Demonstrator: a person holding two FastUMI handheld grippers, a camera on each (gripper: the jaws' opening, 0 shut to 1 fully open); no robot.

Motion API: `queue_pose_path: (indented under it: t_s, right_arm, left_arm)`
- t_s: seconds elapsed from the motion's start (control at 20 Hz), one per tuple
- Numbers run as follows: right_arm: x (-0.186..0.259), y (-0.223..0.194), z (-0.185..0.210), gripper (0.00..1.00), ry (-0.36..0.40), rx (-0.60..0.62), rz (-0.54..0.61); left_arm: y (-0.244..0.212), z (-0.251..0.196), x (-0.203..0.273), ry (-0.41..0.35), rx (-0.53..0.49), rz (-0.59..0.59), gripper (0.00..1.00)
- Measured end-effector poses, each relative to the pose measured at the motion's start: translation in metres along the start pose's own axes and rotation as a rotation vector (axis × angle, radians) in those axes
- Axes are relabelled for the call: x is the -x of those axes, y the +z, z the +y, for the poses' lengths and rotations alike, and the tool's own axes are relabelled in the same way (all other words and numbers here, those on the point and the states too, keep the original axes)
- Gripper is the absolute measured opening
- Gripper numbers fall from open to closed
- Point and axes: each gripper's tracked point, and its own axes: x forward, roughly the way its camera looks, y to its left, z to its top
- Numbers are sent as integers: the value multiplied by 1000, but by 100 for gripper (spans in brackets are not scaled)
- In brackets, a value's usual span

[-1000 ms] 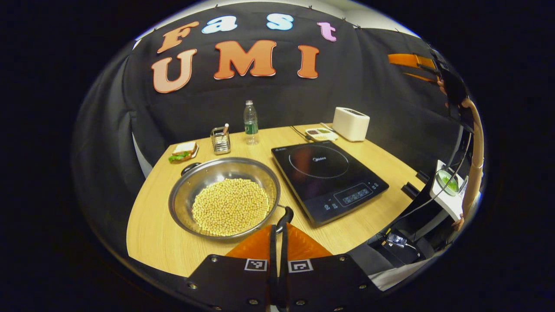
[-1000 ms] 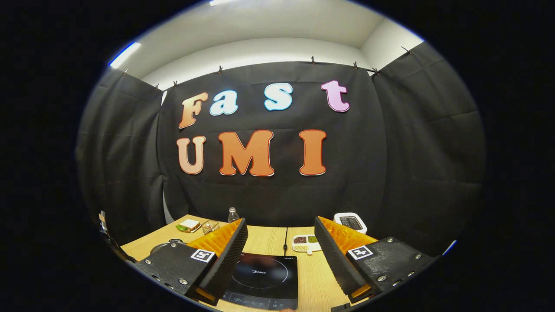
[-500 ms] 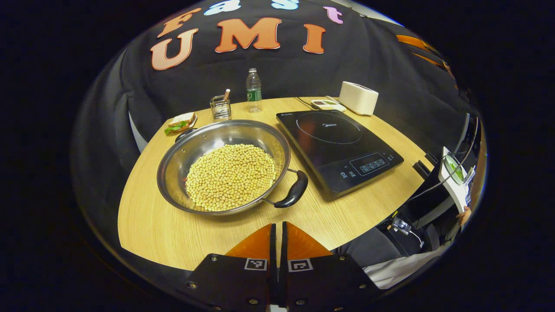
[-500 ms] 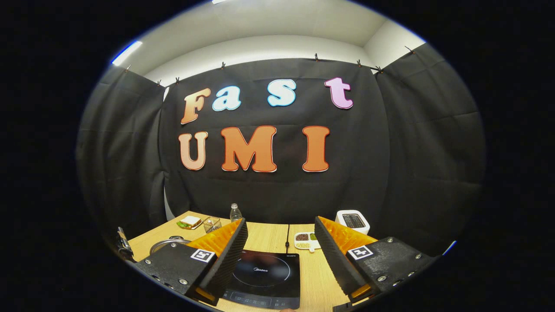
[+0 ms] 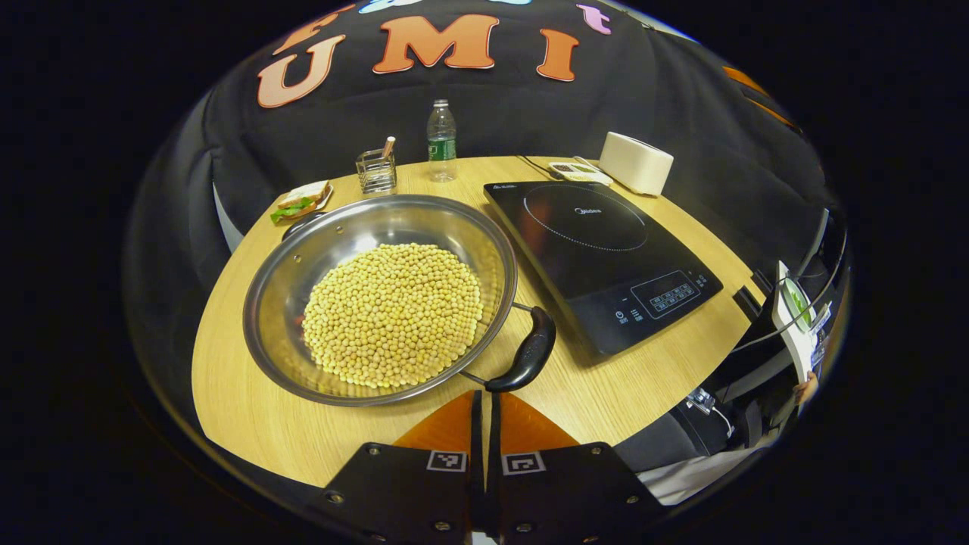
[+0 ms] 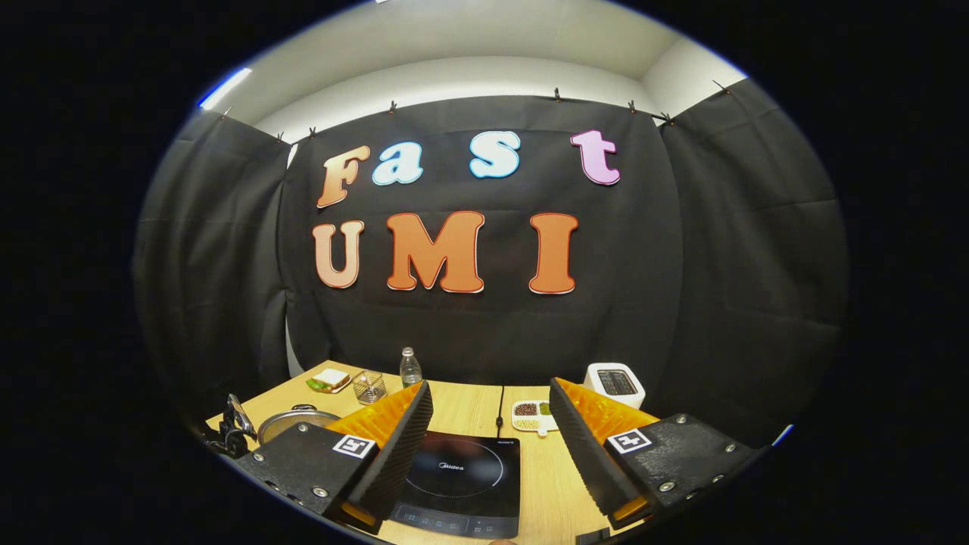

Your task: First push the handle of the pot to place it horizontally, then grasp the pot with both hands and set it on the induction cooktop.

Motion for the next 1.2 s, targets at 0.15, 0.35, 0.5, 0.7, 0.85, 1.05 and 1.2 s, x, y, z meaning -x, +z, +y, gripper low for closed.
queue_pose_path:
  t_s: [0.15, 0.35, 0.5, 0.7, 0.85, 1.05, 1.2]
  right_arm:
    - [-2, -3, -6, 96, -8, -7, 7]
    - [-5, -7, -14, 96, -24, -6, 18]
    - [-8, -10, -15, 96, -24, -14, 25]
    - [-11, -11, -17, 96, -26, -16, 31]
    - [-13, -9, -17, 96, -24, -18, 24]
    - [-16, -11, -18, 96, -27, -17, 21]
    - [-23, -16, -20, 96, -32, -20, 29]
  left_arm:
    - [10, -5, -11, -10, 1, -7, 2]
    - [20, -13, -24, -22, 7, -12, 2]
    - [28, -16, -31, -33, 15, -14, 2]
    - [37, -19, -40, -56, 29, -17, 2]
    - [45, -22, -49, -66, 38, -17, 2]
    - [55, -25, -59, -77, 45, -17, 2]
    - [62, -27, -66, -87, 49, -19, 2]
